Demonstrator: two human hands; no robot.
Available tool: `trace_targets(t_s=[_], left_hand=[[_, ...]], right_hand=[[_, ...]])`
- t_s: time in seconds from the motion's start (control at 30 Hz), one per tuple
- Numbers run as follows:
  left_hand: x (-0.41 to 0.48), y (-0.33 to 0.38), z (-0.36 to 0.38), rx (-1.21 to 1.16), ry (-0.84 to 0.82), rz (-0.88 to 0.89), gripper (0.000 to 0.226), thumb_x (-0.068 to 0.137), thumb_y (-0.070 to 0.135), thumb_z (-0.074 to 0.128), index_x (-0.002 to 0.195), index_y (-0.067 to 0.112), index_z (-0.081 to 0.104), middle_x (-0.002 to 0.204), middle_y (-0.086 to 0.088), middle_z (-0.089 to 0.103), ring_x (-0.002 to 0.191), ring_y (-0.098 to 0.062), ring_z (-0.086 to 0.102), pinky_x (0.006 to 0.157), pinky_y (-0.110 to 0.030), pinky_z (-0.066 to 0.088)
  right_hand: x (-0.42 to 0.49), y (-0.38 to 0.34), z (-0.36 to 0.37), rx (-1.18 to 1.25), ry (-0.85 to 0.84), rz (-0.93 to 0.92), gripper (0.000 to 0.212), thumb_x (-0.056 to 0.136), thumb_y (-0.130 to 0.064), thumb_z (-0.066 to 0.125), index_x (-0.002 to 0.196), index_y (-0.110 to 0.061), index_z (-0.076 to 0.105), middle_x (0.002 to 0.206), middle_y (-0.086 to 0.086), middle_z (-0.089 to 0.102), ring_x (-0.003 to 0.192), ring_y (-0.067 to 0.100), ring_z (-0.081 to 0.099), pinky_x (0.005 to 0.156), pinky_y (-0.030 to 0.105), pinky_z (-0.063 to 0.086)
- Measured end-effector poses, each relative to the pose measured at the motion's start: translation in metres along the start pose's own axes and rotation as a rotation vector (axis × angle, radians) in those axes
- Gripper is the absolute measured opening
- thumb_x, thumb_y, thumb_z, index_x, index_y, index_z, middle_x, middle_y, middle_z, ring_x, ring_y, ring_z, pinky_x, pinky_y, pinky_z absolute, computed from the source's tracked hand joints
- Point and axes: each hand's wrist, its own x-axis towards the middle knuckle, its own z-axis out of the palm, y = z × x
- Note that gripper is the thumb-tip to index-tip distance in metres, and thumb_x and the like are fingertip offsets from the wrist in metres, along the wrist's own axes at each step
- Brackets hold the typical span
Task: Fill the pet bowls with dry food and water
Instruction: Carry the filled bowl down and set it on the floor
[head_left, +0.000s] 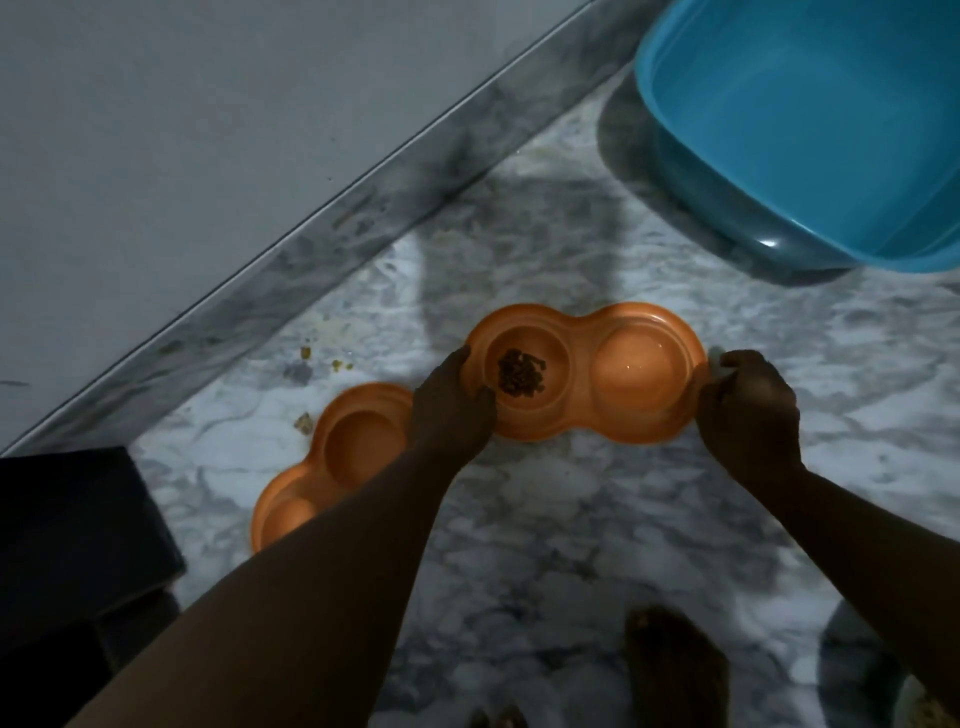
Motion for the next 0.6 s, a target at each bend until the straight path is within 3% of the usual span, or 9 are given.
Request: trace_targets(t_s=[0.1,0.2,0.37,0.47,0.6], left_hand=[[-0.033,0.0,-0.022,-0.018,0.015,-0.018,0.059,0.092,0.021,0.06,0.147,0.017,0.04,0.144,-0.011,0.051,0.132,-0.027,0.047,0.106,-0.03,0.034],[-0.069,-0.019,-0.046,-0.046,0.063,-0.08,0.058,0.091,0.021,0.06,0.146,0.015,0.041,0.142,-0.014,0.052,0.131,-0.031,0.047,0.108,-0.035,0.034],[-0.11,-0.087,-0.084,-0.073,0.201,-0.295,0.059,0.087,0.02,0.063,0.143,0.012,0.044,0.142,-0.019,0.047,0.132,-0.035,0.043,0.109,-0.039,0.032],[-0.114,-0.134,-0.095,-0.061,0.22,-0.497,0.068,0.09,0.026,0.06,0.15,0.015,0.031,0.148,-0.02,0.033,0.135,-0.04,0.033,0.108,-0.044,0.032],[-0.103,-0.19,-0.088,-0.22,0.269,-0.712,0.075,0.091,0.039,0.06,0.15,0.013,0.022,0.148,-0.022,0.031,0.13,-0.044,0.041,0.103,-0.05,0.043]], right_hand=[[-0.027,-0.02,-0.025,0.003,-0.06,-0.039,0.025,0.088,-0.009,0.059,0.113,-0.003,0.06,0.103,0.02,0.065,0.095,0.04,0.063,0.077,0.037,0.044],[-0.064,-0.053,-0.044,-0.007,-0.165,-0.214,0.023,0.086,-0.005,0.061,0.108,-0.006,0.065,0.099,0.016,0.067,0.089,0.038,0.065,0.073,0.034,0.044],[-0.107,-0.115,-0.018,0.039,-0.519,-0.392,0.021,0.089,-0.012,0.064,0.11,-0.012,0.062,0.091,0.007,0.064,0.082,0.031,0.064,0.069,0.038,0.047],[-0.113,-0.146,0.02,0.04,-0.562,-0.429,0.03,0.089,-0.013,0.064,0.119,-0.007,0.062,0.101,0.013,0.066,0.092,0.033,0.065,0.077,0.038,0.047],[-0.113,-0.165,0.083,-0.001,-0.555,-0.559,0.051,0.088,-0.027,0.051,0.122,0.01,0.061,0.103,0.03,0.067,0.096,0.047,0.066,0.084,0.048,0.052]])
